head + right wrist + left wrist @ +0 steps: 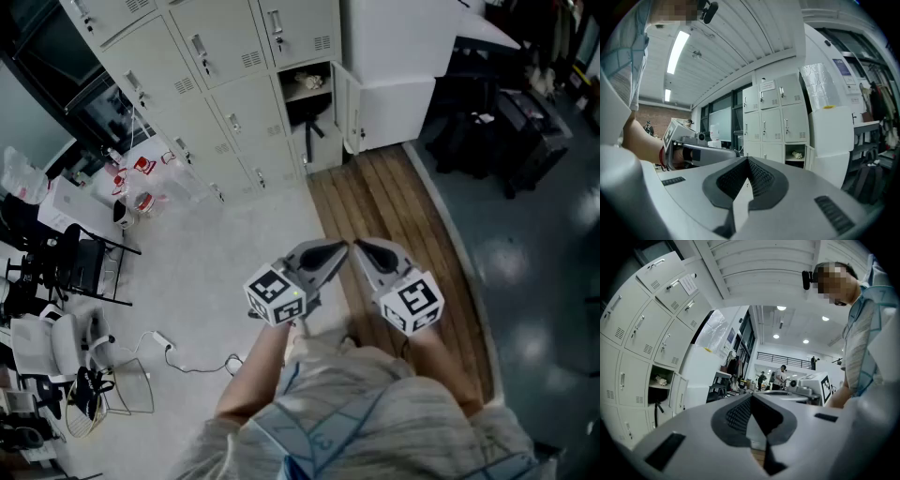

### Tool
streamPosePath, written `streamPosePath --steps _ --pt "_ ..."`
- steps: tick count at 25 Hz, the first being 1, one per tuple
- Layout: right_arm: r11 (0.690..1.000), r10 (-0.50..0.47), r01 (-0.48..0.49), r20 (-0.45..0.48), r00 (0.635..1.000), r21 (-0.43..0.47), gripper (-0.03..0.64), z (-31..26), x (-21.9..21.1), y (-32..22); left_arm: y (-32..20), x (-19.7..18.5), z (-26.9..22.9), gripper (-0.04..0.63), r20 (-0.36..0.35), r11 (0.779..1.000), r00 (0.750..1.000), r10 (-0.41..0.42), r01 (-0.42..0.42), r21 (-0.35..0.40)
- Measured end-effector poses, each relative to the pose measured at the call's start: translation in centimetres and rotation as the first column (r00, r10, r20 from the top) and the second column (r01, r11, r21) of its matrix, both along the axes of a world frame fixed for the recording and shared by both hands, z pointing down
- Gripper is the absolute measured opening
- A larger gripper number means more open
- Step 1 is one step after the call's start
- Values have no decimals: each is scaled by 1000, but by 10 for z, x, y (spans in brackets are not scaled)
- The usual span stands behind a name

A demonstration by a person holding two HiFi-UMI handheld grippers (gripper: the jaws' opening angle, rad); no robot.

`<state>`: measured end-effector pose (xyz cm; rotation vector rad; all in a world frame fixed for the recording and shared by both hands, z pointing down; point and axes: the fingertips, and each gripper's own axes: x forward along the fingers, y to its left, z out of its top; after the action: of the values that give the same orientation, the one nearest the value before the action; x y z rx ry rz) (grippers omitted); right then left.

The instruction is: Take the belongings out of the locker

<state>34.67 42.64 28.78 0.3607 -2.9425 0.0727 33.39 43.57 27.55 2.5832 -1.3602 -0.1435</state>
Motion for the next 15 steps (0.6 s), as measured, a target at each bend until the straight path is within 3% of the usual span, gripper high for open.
streamPosePath --steps 15 --pt "999 -35 35 19 999 6 -2 0 -23 12 13 -18 6 3 16 1000 1000 6 -6 -4"
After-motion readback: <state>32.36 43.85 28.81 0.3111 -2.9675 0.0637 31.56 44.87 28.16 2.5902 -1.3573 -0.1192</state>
